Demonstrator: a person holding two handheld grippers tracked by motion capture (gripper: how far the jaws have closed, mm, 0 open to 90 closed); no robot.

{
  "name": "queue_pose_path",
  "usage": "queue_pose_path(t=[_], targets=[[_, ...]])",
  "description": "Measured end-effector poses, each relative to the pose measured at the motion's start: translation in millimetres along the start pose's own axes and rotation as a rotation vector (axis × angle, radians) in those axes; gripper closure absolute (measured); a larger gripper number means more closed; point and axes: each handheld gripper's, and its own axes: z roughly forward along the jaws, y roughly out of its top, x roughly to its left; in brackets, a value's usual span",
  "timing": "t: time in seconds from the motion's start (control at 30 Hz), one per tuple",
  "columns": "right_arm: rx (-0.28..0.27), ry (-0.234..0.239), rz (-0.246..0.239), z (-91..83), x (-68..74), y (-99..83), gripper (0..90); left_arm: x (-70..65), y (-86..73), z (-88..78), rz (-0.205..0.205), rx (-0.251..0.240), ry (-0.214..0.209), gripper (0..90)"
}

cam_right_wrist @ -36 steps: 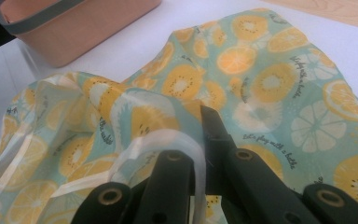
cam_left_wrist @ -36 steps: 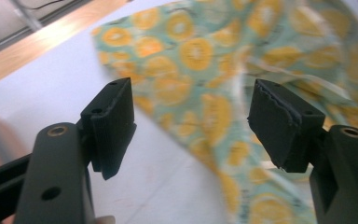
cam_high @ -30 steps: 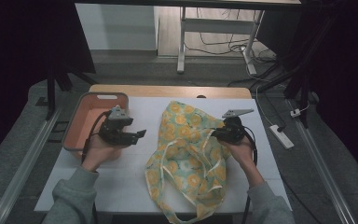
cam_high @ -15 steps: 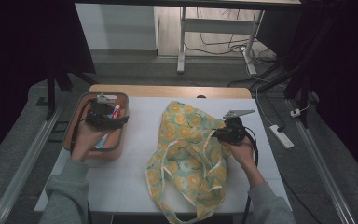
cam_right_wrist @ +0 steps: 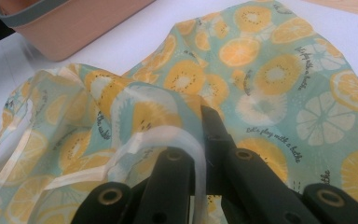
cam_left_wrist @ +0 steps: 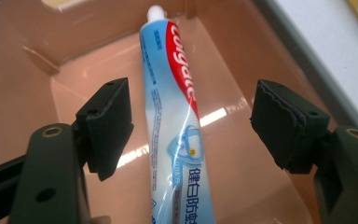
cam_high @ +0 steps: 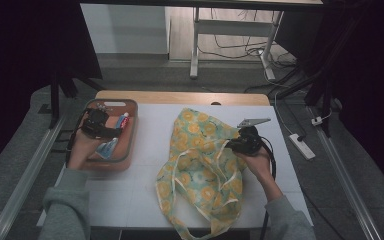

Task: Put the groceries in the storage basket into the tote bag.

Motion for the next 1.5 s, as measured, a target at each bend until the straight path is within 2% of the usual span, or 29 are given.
queue_pose_path(t=[0.13, 0.27, 0.37, 0.47, 0.57, 0.73, 0.8, 0.87, 1.07, 1.13, 1.27, 1.43, 1.5], targets=[[-0.008, -0.002, 0.000, -2.5, 0.7, -0.1, 89.4, 2.1, 6.2, 13.7, 0.010, 0.037, -0.005, 29.8], [-0.014, -0.002, 0.003, -3.3, 0.9, 0.6, 89.4, 9.1, 14.5, 30.4, -0.021, 0.095, -0.013, 29.5], [-0.020, 0.002, -0.004, -4.0, 1.8, 1.3, 89.4, 10.7, 16.1, 43.1, -0.022, 0.143, -0.017, 27.6], [-0.024, 0.006, -0.004, -4.5, 2.3, 1.5, 89.4, 11.6, 15.7, 53.7, -0.033, 0.180, -0.015, 27.7], [-0.026, 0.007, -0.005, -4.7, 2.6, 2.1, 89.4, 10.2, 16.8, 58.5, -0.030, 0.198, 0.006, 28.5], [-0.030, 0.006, -0.006, -5.6, 3.0, 2.7, 89.4, 12.4, 15.4, 69.1, -0.048, 0.229, -0.001, 31.9], [-0.031, 0.006, -0.005, -5.3, 2.8, 2.6, 89.4, 13.1, 13.7, 74.1, -0.053, 0.256, -0.004, 38.9], [-0.030, 0.005, -0.004, -5.1, 2.3, 2.5, 89.4, 14.8, 13.2, 73.7, -0.072, 0.244, -0.004, 43.3], [-0.025, 0.000, 0.004, -5.2, 0.6, 1.1, 89.4, 21.2, 11.6, 72.7, -0.119, 0.247, -0.022, 51.4], [-0.029, -0.002, 0.002, -6.2, 0.4, 1.1, 89.4, 22.7, 11.7, 71.5, -0.129, 0.251, -0.014, 56.6], [-0.031, -0.003, 0.006, -7.0, -0.1, 1.0, 89.4, 27.9, 11.8, 65.6, -0.150, 0.239, -0.031, 70.3], [-0.030, -0.007, 0.008, -7.3, -0.6, 0.7, 89.4, 31.6, 11.1, 63.1, -0.162, 0.231, -0.046, 73.8], [-0.033, -0.008, 0.008, -8.4, -1.0, 0.8, 89.4, 33.8, 10.2, 61.9, -0.178, 0.219, -0.060, 74.9]])
